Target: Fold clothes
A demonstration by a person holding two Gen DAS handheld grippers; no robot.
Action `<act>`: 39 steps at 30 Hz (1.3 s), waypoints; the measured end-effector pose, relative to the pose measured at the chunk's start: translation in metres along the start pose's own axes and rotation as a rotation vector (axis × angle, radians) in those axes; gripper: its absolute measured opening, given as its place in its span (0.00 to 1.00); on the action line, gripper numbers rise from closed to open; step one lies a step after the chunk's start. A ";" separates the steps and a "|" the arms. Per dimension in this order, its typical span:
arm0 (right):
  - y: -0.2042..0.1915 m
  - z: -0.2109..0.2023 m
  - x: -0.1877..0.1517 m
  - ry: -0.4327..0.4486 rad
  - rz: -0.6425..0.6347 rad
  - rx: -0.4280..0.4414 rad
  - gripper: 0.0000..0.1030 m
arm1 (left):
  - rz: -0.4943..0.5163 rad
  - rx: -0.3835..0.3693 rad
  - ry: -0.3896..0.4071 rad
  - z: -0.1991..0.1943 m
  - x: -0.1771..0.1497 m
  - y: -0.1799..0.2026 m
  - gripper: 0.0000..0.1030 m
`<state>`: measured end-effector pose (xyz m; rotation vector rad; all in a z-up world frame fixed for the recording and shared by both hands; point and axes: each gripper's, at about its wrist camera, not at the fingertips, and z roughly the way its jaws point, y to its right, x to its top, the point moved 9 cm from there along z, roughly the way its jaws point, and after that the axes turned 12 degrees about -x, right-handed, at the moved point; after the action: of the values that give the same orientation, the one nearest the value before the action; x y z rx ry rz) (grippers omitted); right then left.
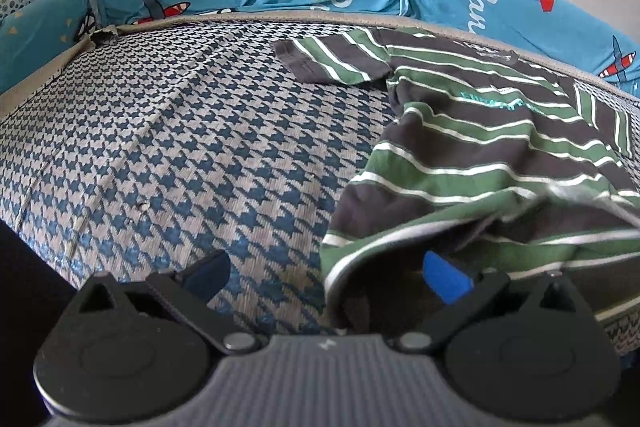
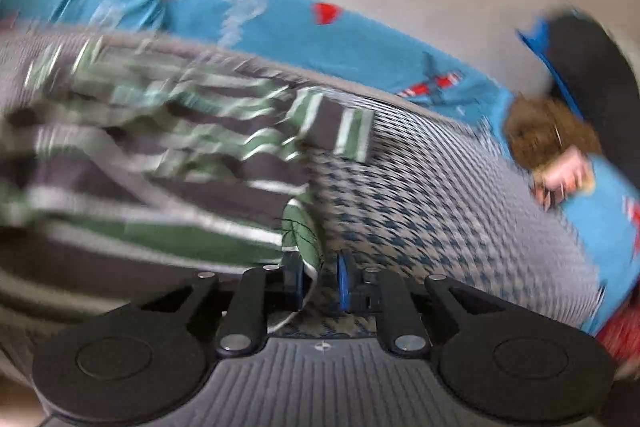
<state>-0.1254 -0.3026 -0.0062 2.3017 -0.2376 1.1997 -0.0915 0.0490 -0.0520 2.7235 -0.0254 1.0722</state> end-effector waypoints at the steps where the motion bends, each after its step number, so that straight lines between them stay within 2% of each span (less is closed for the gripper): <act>1: 0.010 -0.004 0.001 -0.017 0.056 0.001 0.12 | -0.002 0.001 0.003 -0.001 0.000 -0.001 1.00; 6: 0.037 -0.013 -0.010 -0.124 0.162 -0.038 0.15 | -0.032 -0.009 0.022 -0.010 0.002 -0.006 1.00; 8: 0.044 -0.010 -0.017 -0.171 0.197 -0.039 0.22 | -0.043 -0.010 0.027 -0.013 0.002 -0.008 1.00; 12: 0.052 -0.015 -0.017 -0.177 0.226 -0.053 0.32 | -0.064 -0.010 0.035 -0.019 0.002 -0.014 1.00; 14: 0.054 -0.018 -0.017 -0.177 0.240 -0.064 0.33 | -0.077 -0.007 0.037 -0.022 0.001 -0.016 1.00; 17: 0.064 -0.013 -0.021 -0.222 0.323 -0.073 0.36 | -0.098 -0.053 0.054 -0.026 0.002 -0.015 1.00; 21: 0.058 -0.012 -0.024 -0.242 0.270 -0.069 0.40 | -0.083 -0.047 0.084 -0.031 0.007 -0.013 1.00; 24: 0.051 -0.014 -0.026 -0.258 0.224 -0.068 0.42 | -0.116 -0.028 0.063 -0.028 0.005 -0.020 1.00; 28: 0.043 -0.020 -0.030 -0.286 0.181 -0.051 0.42 | -0.161 -0.026 0.076 -0.029 0.007 -0.027 1.00; 32: 0.032 -0.036 -0.023 -0.213 0.178 0.040 0.42 | -0.144 -0.012 0.063 -0.026 0.006 -0.026 1.00; 35: 0.024 -0.047 -0.018 -0.152 0.149 0.047 0.42 | -0.136 -0.011 0.053 -0.023 0.006 -0.024 1.00; 39: -0.001 -0.063 -0.011 -0.079 0.153 0.247 0.42 | -0.154 0.002 0.045 -0.020 0.004 -0.028 1.00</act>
<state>-0.1769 -0.2696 0.0139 2.5879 -0.3144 1.2750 -0.0992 0.0806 -0.0400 2.6513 0.1886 1.0894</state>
